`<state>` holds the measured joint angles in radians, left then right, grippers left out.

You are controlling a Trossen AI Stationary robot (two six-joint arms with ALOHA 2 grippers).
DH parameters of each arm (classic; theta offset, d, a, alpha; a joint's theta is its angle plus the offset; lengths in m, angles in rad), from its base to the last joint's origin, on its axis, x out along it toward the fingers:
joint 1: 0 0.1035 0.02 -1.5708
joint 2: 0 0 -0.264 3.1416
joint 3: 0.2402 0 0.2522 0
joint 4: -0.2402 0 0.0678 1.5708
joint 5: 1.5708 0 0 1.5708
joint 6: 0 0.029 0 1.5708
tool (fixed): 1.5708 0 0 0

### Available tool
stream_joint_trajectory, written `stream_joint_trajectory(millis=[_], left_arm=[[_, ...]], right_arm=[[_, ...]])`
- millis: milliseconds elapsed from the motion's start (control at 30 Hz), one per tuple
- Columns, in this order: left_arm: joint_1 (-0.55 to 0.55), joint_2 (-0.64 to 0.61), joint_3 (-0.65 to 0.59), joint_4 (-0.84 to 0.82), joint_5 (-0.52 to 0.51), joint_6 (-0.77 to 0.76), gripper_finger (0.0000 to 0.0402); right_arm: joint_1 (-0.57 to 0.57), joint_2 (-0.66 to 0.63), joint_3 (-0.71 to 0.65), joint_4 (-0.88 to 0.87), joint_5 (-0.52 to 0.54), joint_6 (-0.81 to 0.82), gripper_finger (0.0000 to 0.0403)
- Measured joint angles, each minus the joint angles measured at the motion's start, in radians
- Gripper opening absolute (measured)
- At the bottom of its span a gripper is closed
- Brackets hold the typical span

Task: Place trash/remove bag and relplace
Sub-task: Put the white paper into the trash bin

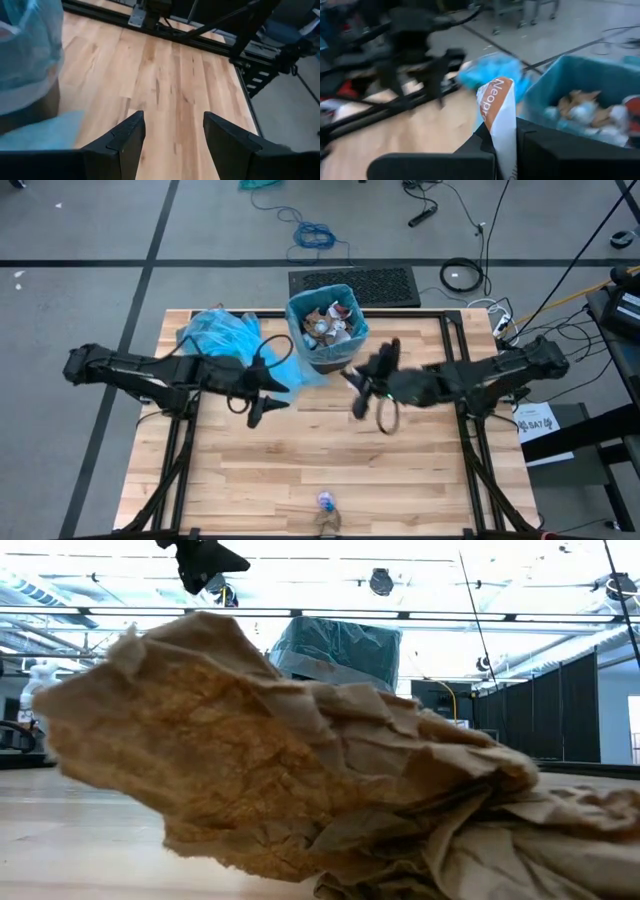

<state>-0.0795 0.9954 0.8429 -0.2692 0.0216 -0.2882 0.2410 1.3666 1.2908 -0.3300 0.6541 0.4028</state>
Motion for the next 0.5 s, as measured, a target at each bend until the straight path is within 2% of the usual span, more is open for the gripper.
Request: stream_joint_trajectory(millis=[267, 500], left_arm=[[0.075, -0.066, 0.0, -0.097, 0.056, 0.067, 0.0203], [0.08, -0.102, 0.0, -0.187, 0.056, 0.067, 0.0203]], right_arm=[[-0.259, 0.164, 0.147, 0.062, -0.001, -0.008, 0.0], [-0.448, 0.256, 0.178, 0.169, -0.015, 0.064, 0.0001]])
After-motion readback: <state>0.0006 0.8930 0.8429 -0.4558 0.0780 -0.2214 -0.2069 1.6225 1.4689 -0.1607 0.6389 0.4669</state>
